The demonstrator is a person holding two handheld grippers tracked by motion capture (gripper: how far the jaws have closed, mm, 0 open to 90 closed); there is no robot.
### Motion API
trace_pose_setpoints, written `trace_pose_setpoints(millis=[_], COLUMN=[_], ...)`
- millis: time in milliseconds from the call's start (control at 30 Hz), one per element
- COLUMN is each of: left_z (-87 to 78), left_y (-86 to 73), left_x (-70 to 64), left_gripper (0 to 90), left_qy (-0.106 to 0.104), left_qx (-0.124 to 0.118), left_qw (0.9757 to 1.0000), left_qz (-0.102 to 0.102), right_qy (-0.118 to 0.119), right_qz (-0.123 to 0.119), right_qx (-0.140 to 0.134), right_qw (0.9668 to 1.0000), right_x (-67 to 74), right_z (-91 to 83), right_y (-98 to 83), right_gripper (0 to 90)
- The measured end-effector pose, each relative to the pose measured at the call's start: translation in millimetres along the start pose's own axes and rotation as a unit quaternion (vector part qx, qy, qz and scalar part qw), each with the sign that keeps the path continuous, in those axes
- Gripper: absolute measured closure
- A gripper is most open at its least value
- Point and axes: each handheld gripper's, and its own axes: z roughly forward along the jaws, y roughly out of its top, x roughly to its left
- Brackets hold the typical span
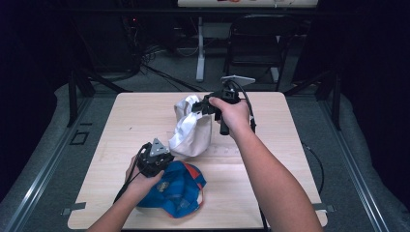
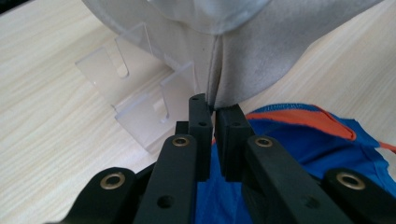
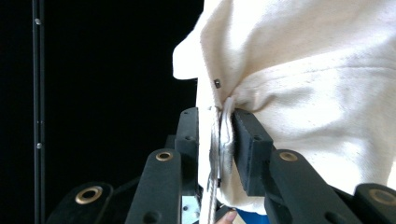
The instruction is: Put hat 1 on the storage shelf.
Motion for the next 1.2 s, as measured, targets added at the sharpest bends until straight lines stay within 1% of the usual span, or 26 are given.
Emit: trace_pose_setpoints(millis=[33, 100, 200, 267, 333, 367, 400, 433, 467, 500, 600, 633, 667, 700, 733, 767, 800, 833, 867, 900, 1000, 1033, 1067, 1100, 1167, 1200], left_z=[0.0, 0.5, 0.5, 0.1, -1.4, -3.9, -3.9, -7.0, -9.4, -11.1, -16.7, -18.8, -18.8, -21.1, -21.1, -24.6, -24.6, -28.2, -28.2, -31.0, -37.0, -39.2, -39.2, -42.5, -45.8, -45.8], left_y=[-1.1, -2.5, -3.3, -4.1, -4.8, -6.3, -6.3, -7.8, -8.9, -10.1, -15.1, -18.6, -18.6, -23.7, -23.7, -29.1, -29.1, -34.7, -34.7, -37.7, -45.5, -48.8, -48.8, -51.8, -54.5, -54.5], left_x=[1.6, 1.7, 0.0, -1.5, -2.2, -3.1, -3.1, -3.4, -4.0, -2.8, -1.1, -0.4, -0.4, 0.3, 0.3, 2.7, 2.7, 5.9, 5.9, 8.4, 15.4, 19.7, 19.7, 23.7, 26.6, 26.6], left_gripper=[85.7, 85.6, 85.3, 83.1, 80.7, 77.1, 74.9, 74.9, 72.9, 71.6, 67.5, 64.4, 62.9, 61.8, 60.7, 59.3, 58.7, 57.6, 56.9, 56.9, 54.5, 53.7, 53.3, 52.5, 51.2, 50.5], left_qy=[-0.001, 0.000, 0.005, 0.009, 0.005, 0.002, 0.002, 0.003, 0.008, -0.001, -0.003, -0.003, -0.003, -0.001, -0.001, 0.000, 0.000, 0.002, 0.002, 0.002, 0.000, 0.003, 0.003, 0.003, 0.007, 0.007], left_qx=[-0.005, -0.012, -0.015, -0.019, -0.024, -0.031, -0.031, -0.038, -0.041, -0.044, -0.052, -0.052, -0.052, -0.050, -0.050, -0.046, -0.046, -0.050, -0.050, -0.050, -0.049, -0.050, -0.050, -0.051, -0.049, -0.049], left_qw=[0.9999, 0.9998, 0.9998, 0.9996, 0.9995, 0.9992, 0.9992, 0.9989, 0.9986, 0.9985, 0.9975, 0.9972, 0.9972, 0.9971, 0.9971, 0.9972, 0.9972, 0.9964, 0.9964, 0.9957, 0.9940, 0.9936, 0.9936, 0.9925, 0.9923, 0.9923], left_qz=[-0.010, -0.015, -0.013, -0.018, -0.021, -0.024, -0.024, -0.027, -0.031, -0.033, -0.047, -0.053, -0.053, -0.057, -0.057, -0.058, -0.058, -0.069, -0.069, -0.078, -0.097, -0.102, -0.102, -0.111, -0.113, -0.113], right_qy=[0.004, 0.003, -0.003, 0.000, 0.004, 0.002, 0.002, -0.001, -0.003, -0.007, -0.018, -0.028, -0.028, -0.039, -0.039, -0.053, -0.053, -0.061, -0.061, -0.063, -0.084, -0.098, -0.098, -0.110, -0.118, -0.118], right_qz=[0.001, 0.001, -0.001, -0.003, -0.004, -0.011, -0.011, -0.017, -0.021, -0.027, -0.043, -0.057, -0.057, -0.076, -0.076, -0.094, -0.094, -0.112, -0.112, -0.118, -0.155, -0.180, -0.180, -0.197, -0.202, -0.202], right_qx=[0.000, 0.000, -0.004, -0.009, -0.012, -0.018, -0.018, -0.016, -0.026, -0.026, -0.041, -0.044, -0.044, -0.051, -0.051, -0.057, -0.057, -0.062, -0.062, -0.064, -0.069, -0.073, -0.073, -0.077, -0.078, -0.078], right_qw=[1.0000, 1.0000, 1.0000, 1.0000, 0.9999, 0.9998, 0.9998, 0.9997, 0.9994, 0.9993, 0.9981, 0.9970, 0.9970, 0.9950, 0.9950, 0.9925, 0.9925, 0.9899, 0.9899, 0.9889, 0.9820, 0.9760, 0.9760, 0.9712, 0.9691, 0.9691], right_x=[-2.4, -3.3, -5.5, -5.1, -4.2, -4.0, -4.0, -4.3, -4.3, -4.6, -5.2, -6.3, -6.3, -8.6, -8.6, -12.4, -12.4, -17.8, -17.8, -19.8, -29.7, -36.3, -36.3, -43.5, -51.1, -51.1], right_z=[-1.5, -2.0, -4.9, -7.8, -10.8, -14.3, -14.3, -17.4, -21.4, -25.3, -36.1, -43.9, -43.9, -52.4, -52.4, -60.4, -60.4, -67.0, -67.0, -68.9, -75.1, -76.8, -76.8, -77.5, -77.1, -77.1], right_y=[-0.5, -0.6, -0.7, -1.4, -2.2, -3.1, -3.1, -3.6, -4.9, -5.8, -9.7, -13.6, -13.6, -20.8, -20.8, -29.1, -29.1, -37.9, -37.9, -41.5, -57.1, -65.9, -65.9, -73.7, -80.5, -80.5], right_gripper=[72.5, 71.9, 69.8, 68.3, 67.3, 66.7, 66.7, 66.5, 65.9, 65.1, 63.5, 62.0, 62.0, 61.2, 61.2, 60.4, 60.4, 59.5, 59.5, 59.0, 59.8, 59.4, 59.4, 59.2, 58.8, 58.8])
